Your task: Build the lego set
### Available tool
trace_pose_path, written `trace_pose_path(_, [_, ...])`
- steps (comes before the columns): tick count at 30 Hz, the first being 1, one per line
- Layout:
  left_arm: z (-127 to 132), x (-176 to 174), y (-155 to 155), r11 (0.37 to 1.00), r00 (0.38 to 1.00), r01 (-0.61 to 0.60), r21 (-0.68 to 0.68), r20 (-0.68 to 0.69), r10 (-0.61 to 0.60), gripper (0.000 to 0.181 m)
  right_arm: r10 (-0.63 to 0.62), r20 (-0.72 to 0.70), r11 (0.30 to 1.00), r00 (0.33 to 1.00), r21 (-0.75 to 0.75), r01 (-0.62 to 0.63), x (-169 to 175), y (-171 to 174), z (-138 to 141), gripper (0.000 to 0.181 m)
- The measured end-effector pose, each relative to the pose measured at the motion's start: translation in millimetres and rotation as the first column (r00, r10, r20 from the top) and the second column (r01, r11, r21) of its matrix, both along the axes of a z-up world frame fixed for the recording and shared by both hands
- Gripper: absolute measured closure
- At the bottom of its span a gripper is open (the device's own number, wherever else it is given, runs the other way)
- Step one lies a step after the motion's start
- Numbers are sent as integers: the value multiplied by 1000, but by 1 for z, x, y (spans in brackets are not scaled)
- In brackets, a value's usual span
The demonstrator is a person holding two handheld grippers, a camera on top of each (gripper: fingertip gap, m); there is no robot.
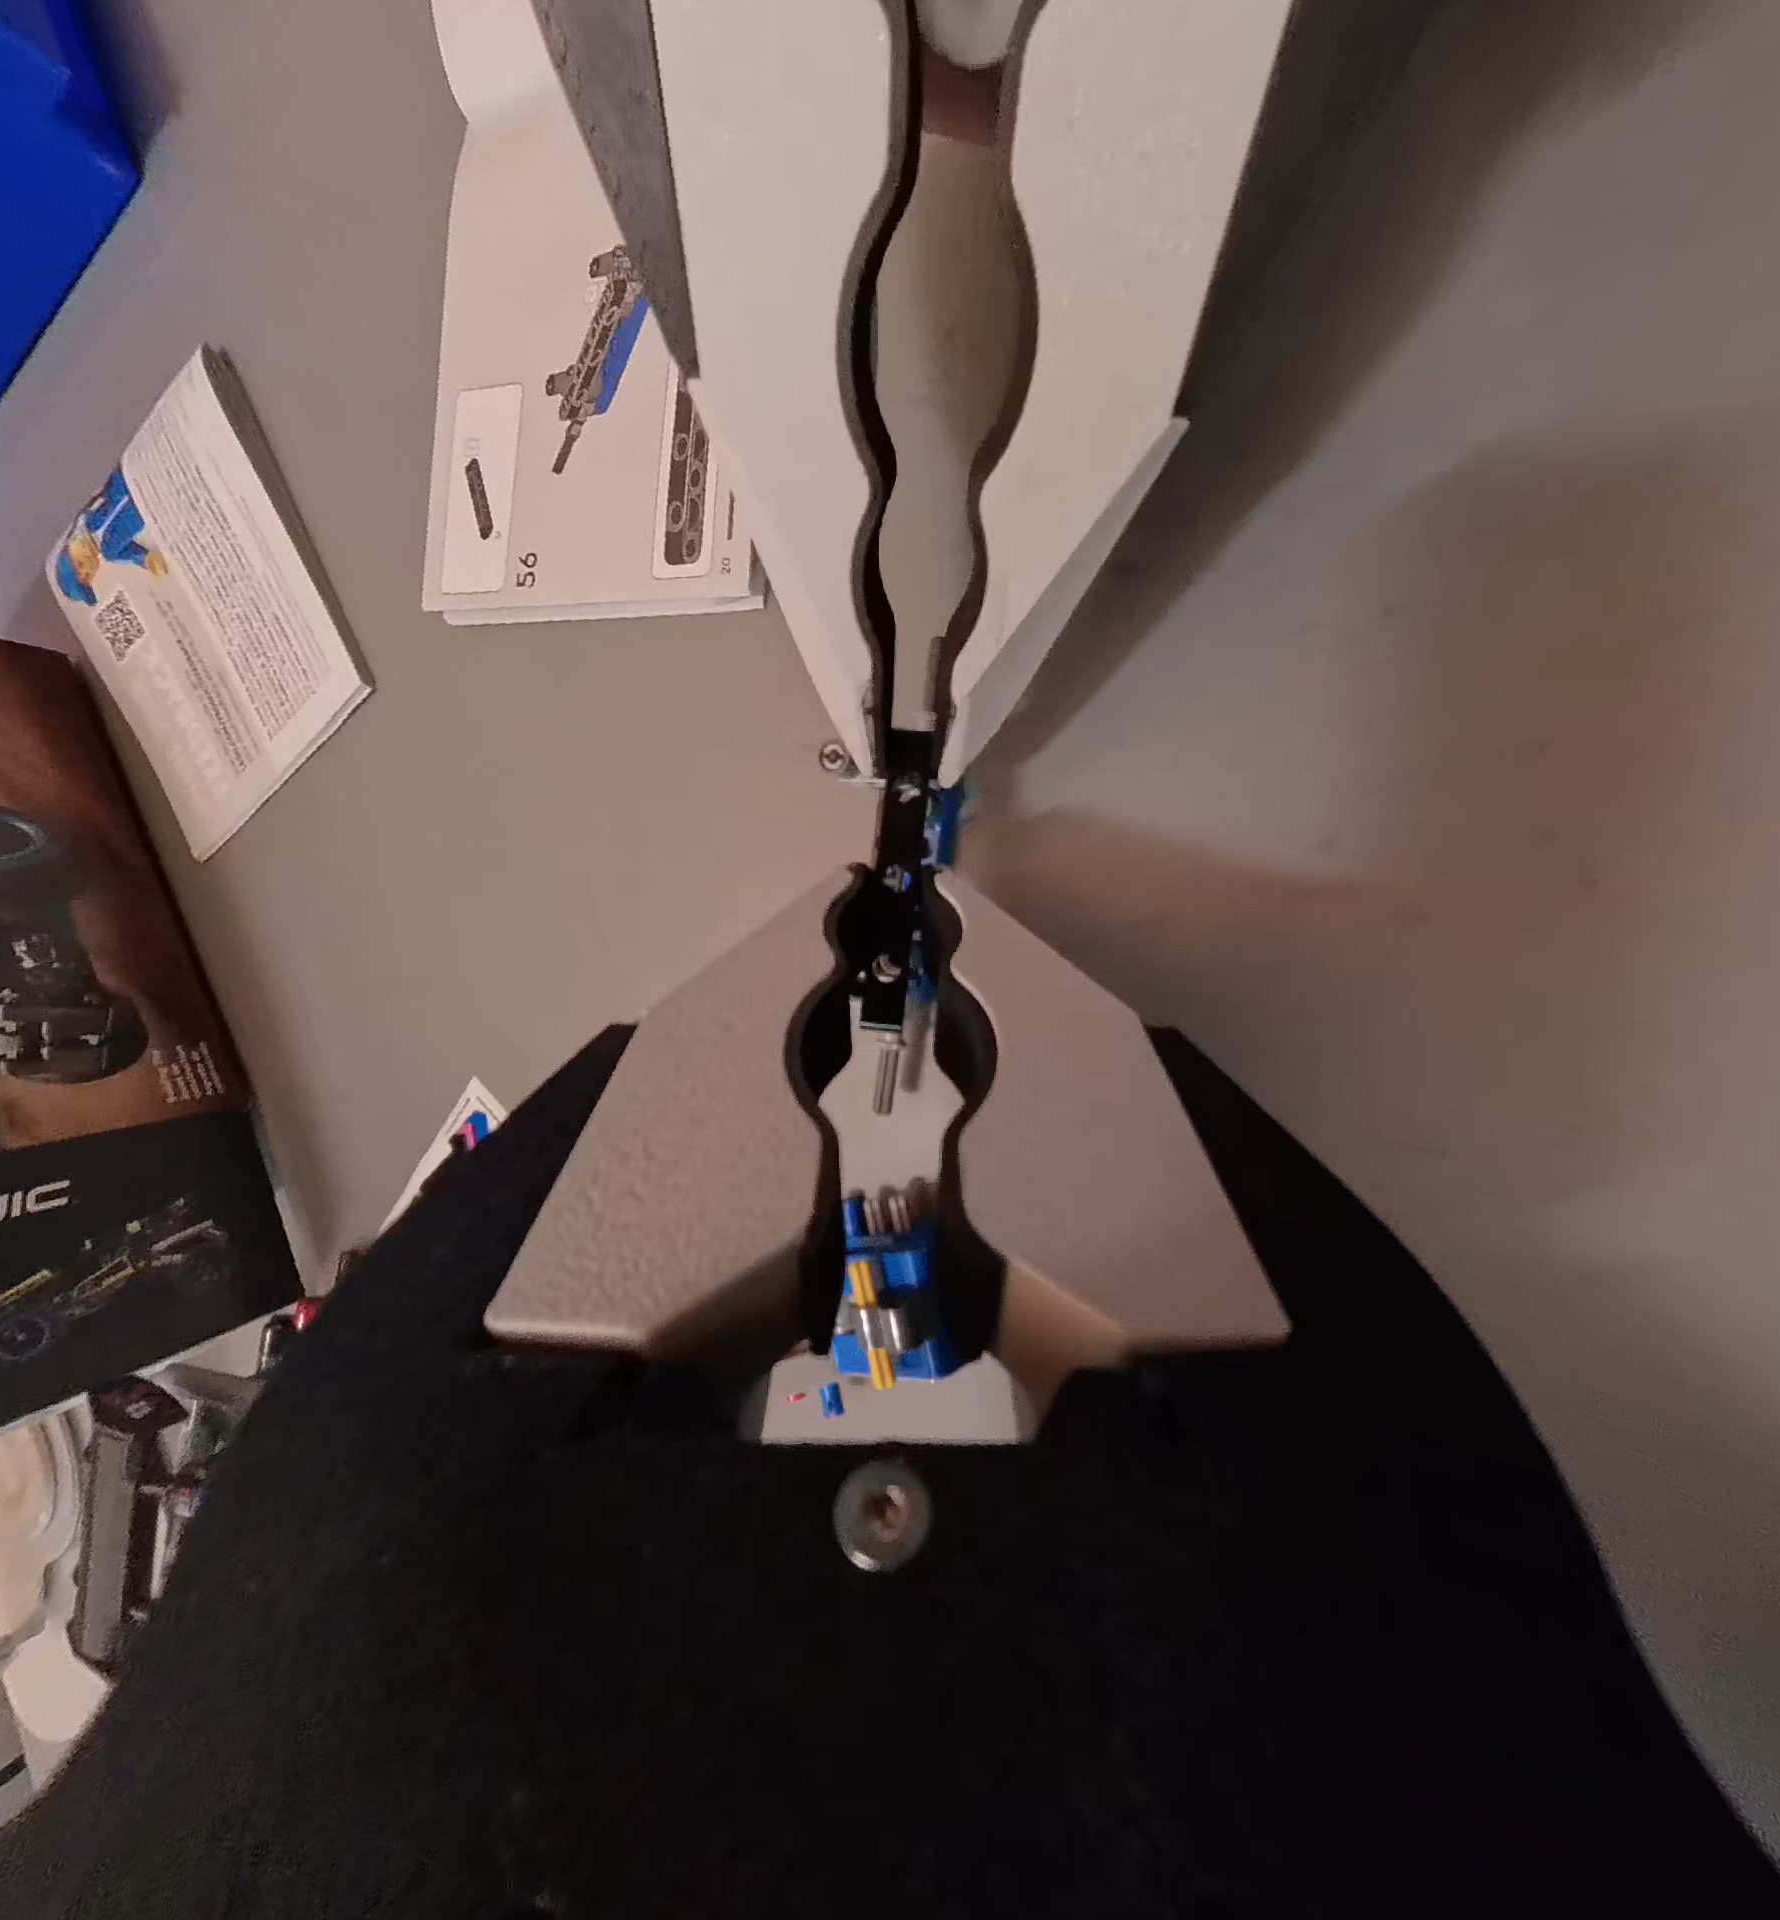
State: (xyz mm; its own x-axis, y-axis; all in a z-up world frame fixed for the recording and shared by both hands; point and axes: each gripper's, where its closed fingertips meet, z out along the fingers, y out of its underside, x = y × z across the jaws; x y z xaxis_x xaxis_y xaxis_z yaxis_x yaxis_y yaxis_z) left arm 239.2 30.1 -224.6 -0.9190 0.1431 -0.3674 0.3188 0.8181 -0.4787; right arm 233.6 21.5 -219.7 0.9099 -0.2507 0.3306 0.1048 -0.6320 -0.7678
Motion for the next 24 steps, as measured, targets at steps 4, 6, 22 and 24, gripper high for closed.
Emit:
trace_pose_path(4, [6, 0, -2, 998, 1000, 20, -59, -21, -22, 176, 1, 40, 999, 999, 32, -2, 2, -1, 4, 176])
trace_pose_path(6, [10, -4, -3, 994, 998, 31, -102, -57, -37, 176, 13, 28, 999, 1000, 48, -14, 0, -1, 4, 176])
trace_pose_path(22, [11, -10, -6, 977, 977, 51, -206, -194, -92, 177, 114, -22, 989, 993, 100, -111, -7, -4, 6, 175])
trace_pose_path(24, [13, -9, -5, 974, 974, 40, -221, -211, -88, 177, 125, -31, 987, 992, 102, -121, -6, -7, 7, 175])
